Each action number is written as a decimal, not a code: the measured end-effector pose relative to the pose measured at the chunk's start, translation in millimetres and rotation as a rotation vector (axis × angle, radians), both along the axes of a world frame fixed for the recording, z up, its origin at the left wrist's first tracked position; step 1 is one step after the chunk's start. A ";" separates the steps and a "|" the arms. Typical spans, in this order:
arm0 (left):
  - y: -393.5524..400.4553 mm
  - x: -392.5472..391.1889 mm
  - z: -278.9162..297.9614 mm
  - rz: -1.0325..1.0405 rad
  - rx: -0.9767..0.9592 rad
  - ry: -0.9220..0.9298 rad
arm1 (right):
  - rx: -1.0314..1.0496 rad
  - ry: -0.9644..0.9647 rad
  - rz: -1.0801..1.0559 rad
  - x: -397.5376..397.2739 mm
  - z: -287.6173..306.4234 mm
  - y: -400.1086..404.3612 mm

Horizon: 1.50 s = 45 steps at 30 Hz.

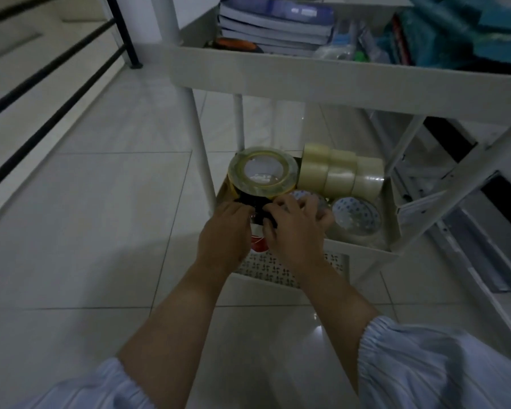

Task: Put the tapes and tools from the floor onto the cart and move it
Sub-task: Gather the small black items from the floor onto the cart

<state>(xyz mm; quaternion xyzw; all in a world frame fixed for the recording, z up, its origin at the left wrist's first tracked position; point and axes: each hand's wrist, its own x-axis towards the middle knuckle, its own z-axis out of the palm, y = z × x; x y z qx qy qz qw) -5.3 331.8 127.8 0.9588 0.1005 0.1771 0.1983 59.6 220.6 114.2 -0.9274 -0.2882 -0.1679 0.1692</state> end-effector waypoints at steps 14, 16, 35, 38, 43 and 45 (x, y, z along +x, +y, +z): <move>9.1 -72.5 -48.7 0.067 -0.146 -0.096 | 0.138 0.036 0.156 -59.1 -32.4 9.8; 13.6 -104.6 -69.9 0.227 -0.269 -0.080 | 0.138 0.083 0.209 -74.7 -48.4 14.8; 52.2 -249.5 -201.2 0.689 -1.050 0.497 | -0.253 0.905 0.710 -202.5 -194.7 98.2; 50.4 -241.2 -206.0 0.842 -1.240 0.381 | -0.214 1.100 0.579 -201.9 -204.2 100.0; 51.0 -228.5 -199.2 0.817 -1.335 0.258 | -0.073 1.204 0.431 -202.2 -206.3 107.4; 50.7 -223.5 -192.8 0.786 -1.332 0.227 | 0.010 1.190 0.385 -201.9 -204.1 110.0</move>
